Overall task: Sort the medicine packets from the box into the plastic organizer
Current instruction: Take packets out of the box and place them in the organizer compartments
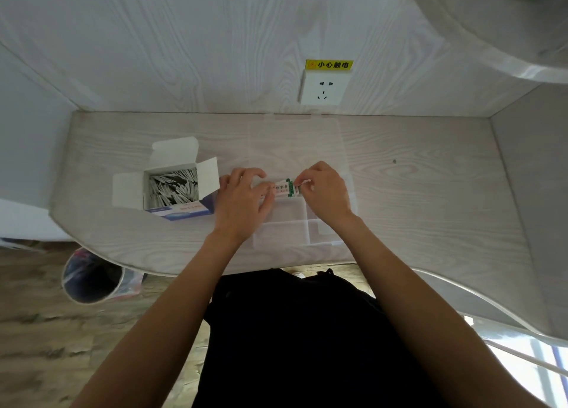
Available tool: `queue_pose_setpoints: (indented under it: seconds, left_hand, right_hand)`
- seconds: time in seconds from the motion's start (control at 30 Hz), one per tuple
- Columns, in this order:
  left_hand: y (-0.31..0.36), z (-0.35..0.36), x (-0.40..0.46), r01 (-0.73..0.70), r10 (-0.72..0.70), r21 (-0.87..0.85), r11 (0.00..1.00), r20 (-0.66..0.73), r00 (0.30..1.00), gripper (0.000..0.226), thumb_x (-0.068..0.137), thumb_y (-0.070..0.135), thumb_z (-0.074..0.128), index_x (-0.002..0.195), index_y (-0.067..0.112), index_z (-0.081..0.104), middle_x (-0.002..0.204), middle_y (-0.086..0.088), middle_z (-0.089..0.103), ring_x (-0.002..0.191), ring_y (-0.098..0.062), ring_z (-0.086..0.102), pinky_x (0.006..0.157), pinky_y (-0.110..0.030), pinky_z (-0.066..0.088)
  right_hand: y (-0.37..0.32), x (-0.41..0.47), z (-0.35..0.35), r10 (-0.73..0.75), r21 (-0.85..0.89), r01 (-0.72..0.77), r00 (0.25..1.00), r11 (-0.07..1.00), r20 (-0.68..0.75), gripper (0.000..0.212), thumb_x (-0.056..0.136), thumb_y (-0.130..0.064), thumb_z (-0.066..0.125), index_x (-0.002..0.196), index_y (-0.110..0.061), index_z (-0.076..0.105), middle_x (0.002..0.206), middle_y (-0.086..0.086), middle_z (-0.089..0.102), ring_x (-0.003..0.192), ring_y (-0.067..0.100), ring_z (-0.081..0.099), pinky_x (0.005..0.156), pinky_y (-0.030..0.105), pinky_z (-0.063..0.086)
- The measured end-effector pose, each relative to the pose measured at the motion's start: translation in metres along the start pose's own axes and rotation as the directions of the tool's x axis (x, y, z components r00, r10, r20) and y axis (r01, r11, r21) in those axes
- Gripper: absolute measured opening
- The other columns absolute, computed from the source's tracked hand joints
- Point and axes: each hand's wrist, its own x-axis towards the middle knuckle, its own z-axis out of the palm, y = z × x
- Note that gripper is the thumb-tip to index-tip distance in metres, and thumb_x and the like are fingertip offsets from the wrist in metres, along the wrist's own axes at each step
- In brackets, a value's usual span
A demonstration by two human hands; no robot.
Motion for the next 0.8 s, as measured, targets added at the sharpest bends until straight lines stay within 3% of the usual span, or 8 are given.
queue_pose_setpoints:
  seconds: [0.17, 0.33, 0.43, 0.6, 0.8]
  left_hand:
    - [0.007, 0.004, 0.008, 0.126, -0.128, 0.035, 0.991, 0.071, 0.989, 0.014, 0.076, 0.024, 0.071, 0.089, 0.018, 0.072, 0.103, -0.004, 0.060, 0.098, -0.027, 0.051, 0.076, -0.036, 0.035]
    - [0.008, 0.001, 0.013, 0.181, -0.193, 0.088, 0.980, 0.159, 0.968, 0.019, 0.082, 0.031, 0.066, 0.092, 0.016, 0.073, 0.108, -0.006, 0.057, 0.104, -0.029, 0.048, 0.079, -0.038, 0.036]
    - [0.009, -0.001, 0.015, 0.222, -0.227, 0.045, 0.974, 0.208, 0.952, 0.019, 0.085, 0.032, 0.063, 0.097, 0.020, 0.071, 0.117, -0.005, 0.052, 0.111, -0.028, 0.042, 0.086, -0.036, 0.032]
    - [0.010, -0.002, 0.017, 0.204, -0.206, 0.030, 0.978, 0.197, 0.959, 0.016, 0.082, 0.027, 0.063, 0.095, 0.023, 0.072, 0.120, -0.003, 0.053, 0.113, -0.027, 0.043, 0.085, -0.034, 0.031]
    - [0.008, 0.006, 0.014, 0.133, -0.145, 0.089, 0.987, 0.151, 0.978, 0.015, 0.081, 0.025, 0.062, 0.085, 0.017, 0.074, 0.111, -0.006, 0.059, 0.105, -0.030, 0.051, 0.077, -0.037, 0.037]
  right_hand:
    - [0.004, -0.005, 0.001, -0.070, -0.071, 0.071, 0.997, 0.995, 0.015, 0.024, 0.093, -0.018, 0.049, 0.103, -0.015, 0.072, 0.108, 0.005, 0.057, 0.099, 0.019, 0.052, 0.072, 0.026, 0.043]
    - [0.003, -0.004, -0.003, -0.107, -0.228, 0.096, 0.994, 0.969, -0.036, 0.017, 0.094, -0.019, 0.051, 0.104, -0.014, 0.063, 0.103, 0.005, 0.059, 0.088, 0.019, 0.056, 0.062, 0.024, 0.039]
    - [-0.005, 0.000, 0.000, -0.071, -0.206, 0.073, 0.997, 0.976, 0.015, 0.017, 0.094, -0.017, 0.051, 0.107, -0.013, 0.062, 0.103, 0.004, 0.062, 0.087, 0.019, 0.060, 0.066, 0.024, 0.042]
    - [-0.014, -0.003, 0.004, 0.009, -0.135, -0.001, 0.998, 0.991, 0.057, 0.019, 0.093, -0.018, 0.050, 0.109, -0.016, 0.060, 0.097, 0.001, 0.070, 0.085, 0.021, 0.064, 0.070, 0.028, 0.045]
    - [-0.017, -0.003, -0.002, -0.073, -0.373, 0.109, 0.991, 0.922, 0.109, 0.022, 0.095, -0.011, 0.043, 0.113, -0.017, 0.055, 0.093, 0.001, 0.067, 0.078, 0.020, 0.059, 0.059, 0.027, 0.036]
